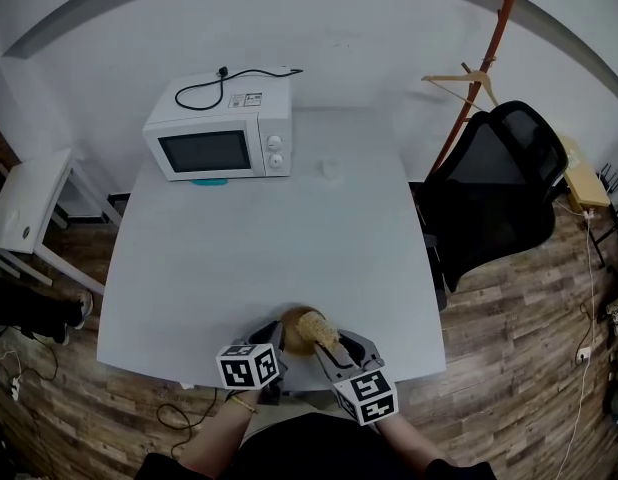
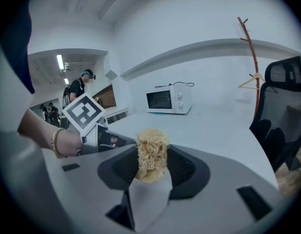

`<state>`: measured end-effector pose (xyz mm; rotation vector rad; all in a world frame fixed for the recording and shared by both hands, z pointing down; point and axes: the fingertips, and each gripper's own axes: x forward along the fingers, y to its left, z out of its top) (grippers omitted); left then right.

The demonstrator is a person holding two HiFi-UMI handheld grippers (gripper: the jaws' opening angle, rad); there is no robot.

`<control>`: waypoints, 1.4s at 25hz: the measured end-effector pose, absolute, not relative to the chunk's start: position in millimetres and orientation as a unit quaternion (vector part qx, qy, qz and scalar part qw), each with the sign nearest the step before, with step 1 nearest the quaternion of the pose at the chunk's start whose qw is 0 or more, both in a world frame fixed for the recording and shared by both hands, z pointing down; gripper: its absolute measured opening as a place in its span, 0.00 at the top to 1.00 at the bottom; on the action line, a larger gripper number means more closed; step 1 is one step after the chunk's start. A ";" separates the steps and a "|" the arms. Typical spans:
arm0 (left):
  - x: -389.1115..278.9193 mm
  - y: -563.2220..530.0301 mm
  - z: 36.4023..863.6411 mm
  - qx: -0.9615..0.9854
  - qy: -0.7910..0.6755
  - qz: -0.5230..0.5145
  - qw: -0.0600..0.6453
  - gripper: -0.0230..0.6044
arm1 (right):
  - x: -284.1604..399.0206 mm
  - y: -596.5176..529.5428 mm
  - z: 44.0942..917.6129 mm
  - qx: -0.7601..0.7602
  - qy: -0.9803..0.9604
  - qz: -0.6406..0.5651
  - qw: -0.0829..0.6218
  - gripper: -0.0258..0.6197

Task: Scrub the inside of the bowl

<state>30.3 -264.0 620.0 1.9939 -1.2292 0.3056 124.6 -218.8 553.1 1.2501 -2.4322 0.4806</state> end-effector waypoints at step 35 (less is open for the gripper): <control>44.6 -248.5 575.9 0.824 -0.455 0.110 0.318 0.91 | 92.4 -217.1 569.7 0.364 -0.879 0.160 0.265 0.70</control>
